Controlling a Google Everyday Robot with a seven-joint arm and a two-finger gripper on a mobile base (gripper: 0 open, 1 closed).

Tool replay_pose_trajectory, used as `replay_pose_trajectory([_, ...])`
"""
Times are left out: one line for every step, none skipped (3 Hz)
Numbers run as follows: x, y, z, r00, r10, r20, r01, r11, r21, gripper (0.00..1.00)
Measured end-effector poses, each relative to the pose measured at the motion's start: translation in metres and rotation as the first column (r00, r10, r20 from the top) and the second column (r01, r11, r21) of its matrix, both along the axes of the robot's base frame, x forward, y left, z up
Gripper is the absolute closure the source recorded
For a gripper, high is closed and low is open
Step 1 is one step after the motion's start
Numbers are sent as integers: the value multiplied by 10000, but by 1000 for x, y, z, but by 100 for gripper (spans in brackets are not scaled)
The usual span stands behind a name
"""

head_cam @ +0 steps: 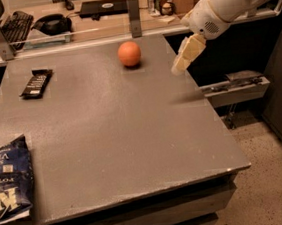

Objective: Move orange near rxbar chocolate

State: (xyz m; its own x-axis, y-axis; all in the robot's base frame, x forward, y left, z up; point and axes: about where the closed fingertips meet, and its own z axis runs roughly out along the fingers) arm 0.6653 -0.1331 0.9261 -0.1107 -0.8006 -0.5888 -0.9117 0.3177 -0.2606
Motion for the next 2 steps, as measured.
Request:
replay_pose_trajectory([54, 42, -10, 9999, 99, 110, -114, 9886, 1504, 0])
replay_pose_trajectory([77, 73, -20, 9999, 119, 30, -122, 9719, 2352, 0])
